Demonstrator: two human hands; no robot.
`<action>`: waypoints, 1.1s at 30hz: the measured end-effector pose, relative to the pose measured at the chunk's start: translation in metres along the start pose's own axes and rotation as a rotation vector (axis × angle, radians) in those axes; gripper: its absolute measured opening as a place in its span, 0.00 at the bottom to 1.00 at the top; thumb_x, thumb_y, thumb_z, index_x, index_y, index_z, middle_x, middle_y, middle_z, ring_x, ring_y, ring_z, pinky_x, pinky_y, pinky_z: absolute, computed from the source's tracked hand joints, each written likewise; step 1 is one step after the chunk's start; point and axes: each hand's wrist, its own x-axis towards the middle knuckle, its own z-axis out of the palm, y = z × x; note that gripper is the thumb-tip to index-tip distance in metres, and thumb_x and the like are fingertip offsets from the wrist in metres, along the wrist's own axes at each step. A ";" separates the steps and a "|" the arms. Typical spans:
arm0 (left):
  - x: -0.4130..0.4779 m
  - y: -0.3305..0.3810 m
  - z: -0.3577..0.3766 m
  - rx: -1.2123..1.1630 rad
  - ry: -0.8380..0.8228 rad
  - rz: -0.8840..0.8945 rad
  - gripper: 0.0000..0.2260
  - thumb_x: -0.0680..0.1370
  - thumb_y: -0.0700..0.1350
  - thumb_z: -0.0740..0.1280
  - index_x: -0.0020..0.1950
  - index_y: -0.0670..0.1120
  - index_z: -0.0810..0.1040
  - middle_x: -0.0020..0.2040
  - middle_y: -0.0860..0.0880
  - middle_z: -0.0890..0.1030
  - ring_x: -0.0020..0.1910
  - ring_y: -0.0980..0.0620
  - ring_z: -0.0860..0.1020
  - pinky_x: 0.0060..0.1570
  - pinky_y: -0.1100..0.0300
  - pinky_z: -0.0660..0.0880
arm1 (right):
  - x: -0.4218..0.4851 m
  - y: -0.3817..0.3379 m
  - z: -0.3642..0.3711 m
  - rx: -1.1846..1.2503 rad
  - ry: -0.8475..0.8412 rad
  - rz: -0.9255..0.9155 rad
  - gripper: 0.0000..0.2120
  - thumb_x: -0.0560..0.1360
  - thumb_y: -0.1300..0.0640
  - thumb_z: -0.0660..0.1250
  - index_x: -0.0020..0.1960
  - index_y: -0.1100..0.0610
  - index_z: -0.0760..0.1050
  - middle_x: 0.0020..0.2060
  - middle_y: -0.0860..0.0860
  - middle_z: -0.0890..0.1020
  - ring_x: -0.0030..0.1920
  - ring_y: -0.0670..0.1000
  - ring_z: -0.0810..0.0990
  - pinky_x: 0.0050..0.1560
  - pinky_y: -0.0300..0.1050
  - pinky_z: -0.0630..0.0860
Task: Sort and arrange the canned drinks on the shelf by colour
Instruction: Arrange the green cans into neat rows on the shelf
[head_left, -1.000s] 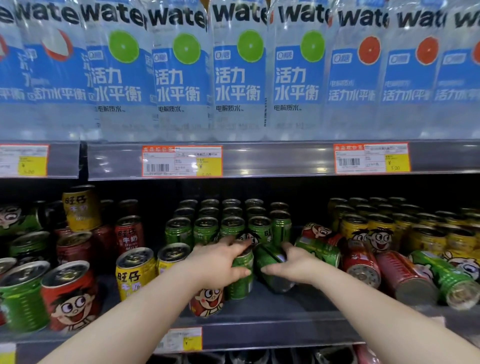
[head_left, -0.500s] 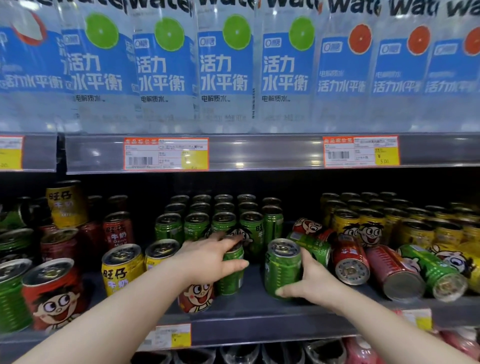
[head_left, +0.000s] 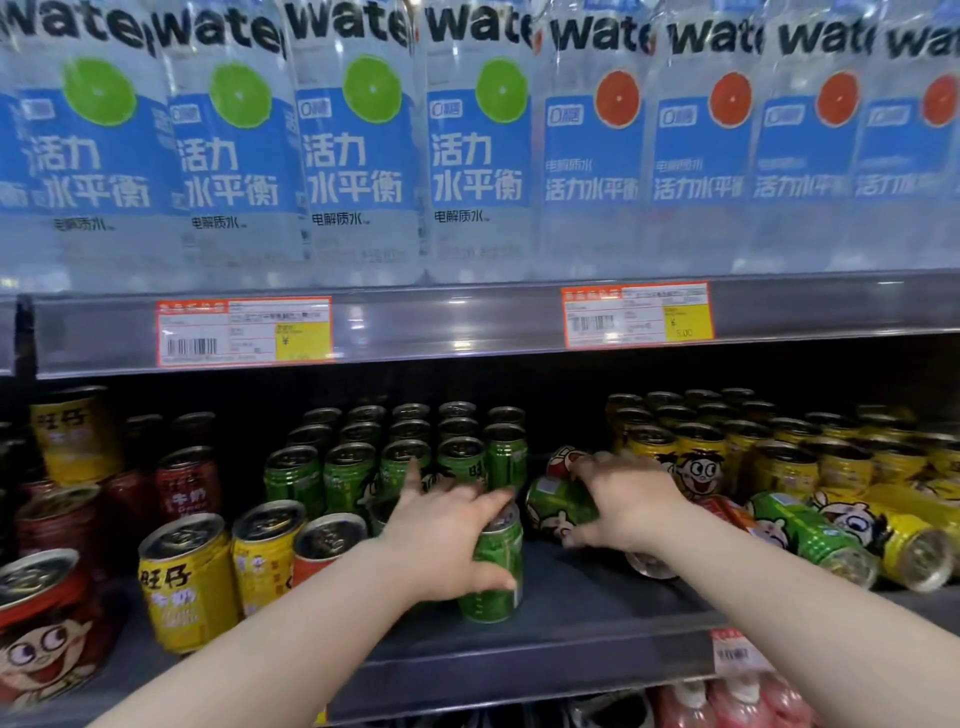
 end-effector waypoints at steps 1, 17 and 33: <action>0.000 0.000 0.001 0.008 0.010 -0.012 0.39 0.71 0.67 0.63 0.76 0.57 0.49 0.75 0.49 0.61 0.74 0.45 0.56 0.70 0.37 0.38 | 0.003 0.001 0.005 -0.093 -0.055 0.006 0.39 0.66 0.35 0.68 0.70 0.52 0.62 0.66 0.53 0.71 0.66 0.57 0.67 0.63 0.49 0.64; -0.011 -0.007 0.003 -0.095 -0.013 -0.205 0.39 0.69 0.65 0.66 0.74 0.63 0.49 0.74 0.51 0.62 0.73 0.48 0.55 0.69 0.49 0.57 | 0.039 -0.017 0.020 0.897 0.021 -0.196 0.28 0.64 0.51 0.77 0.61 0.52 0.72 0.57 0.50 0.77 0.58 0.49 0.75 0.58 0.39 0.70; 0.021 0.006 -0.005 -0.179 -0.092 -0.112 0.31 0.75 0.65 0.57 0.75 0.62 0.49 0.77 0.59 0.49 0.76 0.51 0.54 0.72 0.52 0.51 | 0.064 0.024 0.011 0.154 -0.007 0.088 0.31 0.68 0.38 0.67 0.66 0.52 0.67 0.63 0.54 0.73 0.64 0.57 0.71 0.59 0.48 0.70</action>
